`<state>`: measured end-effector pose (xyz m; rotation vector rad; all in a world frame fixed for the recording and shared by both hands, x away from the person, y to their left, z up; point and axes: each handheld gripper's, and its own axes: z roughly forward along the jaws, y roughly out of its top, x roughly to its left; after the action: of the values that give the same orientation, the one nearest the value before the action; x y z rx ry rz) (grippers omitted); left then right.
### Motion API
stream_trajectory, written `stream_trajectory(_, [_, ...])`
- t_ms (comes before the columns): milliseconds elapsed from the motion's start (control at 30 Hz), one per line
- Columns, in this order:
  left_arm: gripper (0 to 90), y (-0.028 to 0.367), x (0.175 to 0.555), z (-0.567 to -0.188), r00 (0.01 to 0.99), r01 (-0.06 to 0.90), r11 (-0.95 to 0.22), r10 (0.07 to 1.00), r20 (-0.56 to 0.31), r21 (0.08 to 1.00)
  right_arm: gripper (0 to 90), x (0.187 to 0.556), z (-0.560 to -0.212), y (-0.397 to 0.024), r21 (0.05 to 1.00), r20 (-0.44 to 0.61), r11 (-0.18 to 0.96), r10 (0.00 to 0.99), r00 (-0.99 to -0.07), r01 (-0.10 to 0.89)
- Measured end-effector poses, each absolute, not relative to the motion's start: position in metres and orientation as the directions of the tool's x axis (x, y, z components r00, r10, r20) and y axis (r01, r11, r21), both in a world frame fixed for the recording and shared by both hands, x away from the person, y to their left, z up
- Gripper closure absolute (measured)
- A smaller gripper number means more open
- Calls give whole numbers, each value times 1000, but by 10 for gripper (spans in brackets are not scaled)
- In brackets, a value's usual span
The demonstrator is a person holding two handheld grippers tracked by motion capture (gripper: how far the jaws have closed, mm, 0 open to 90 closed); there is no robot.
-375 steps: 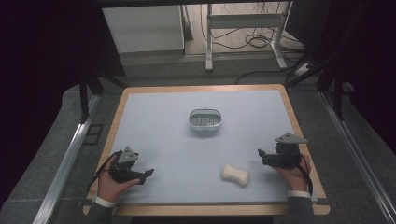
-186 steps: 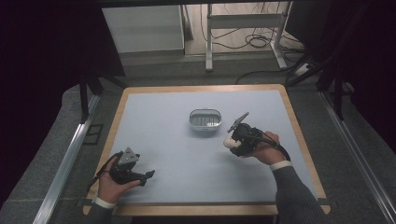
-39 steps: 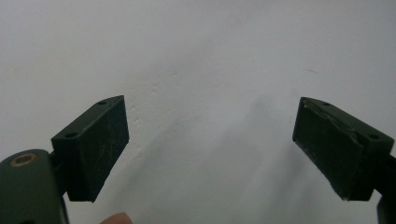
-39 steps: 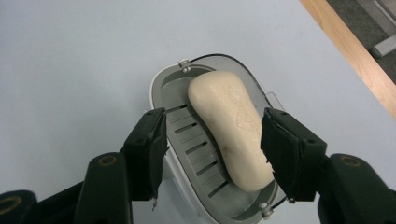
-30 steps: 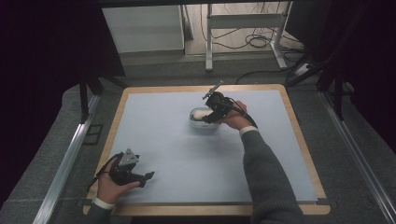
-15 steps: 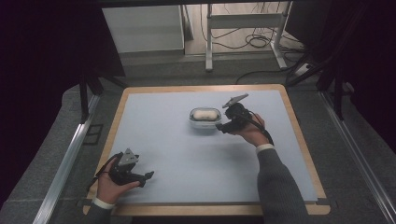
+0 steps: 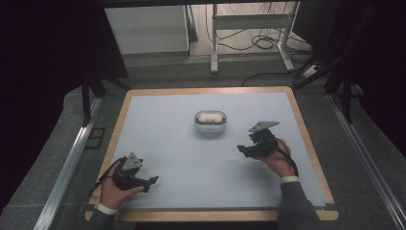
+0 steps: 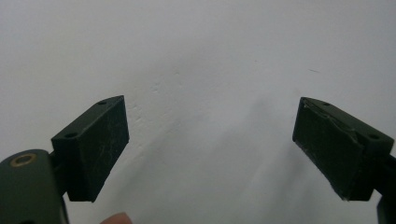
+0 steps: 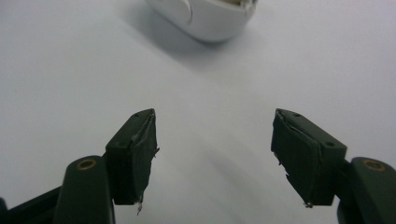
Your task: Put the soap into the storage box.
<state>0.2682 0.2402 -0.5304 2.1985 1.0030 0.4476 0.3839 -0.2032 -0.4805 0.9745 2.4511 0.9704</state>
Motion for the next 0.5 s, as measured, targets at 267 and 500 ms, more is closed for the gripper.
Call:
stream_trajectory(267, [112, 240, 268, -530, 647, 531, -483, 762, 36, 697, 293, 359, -498, -228, 707, -33, 489, 744, -667, 511])
stream_trajectory(500, [112, 241, 268, -530, 646, 530, -480, 762, 34, 699, 284, 349, -510, -238, 696, -31, 481, 763, -646, 534])
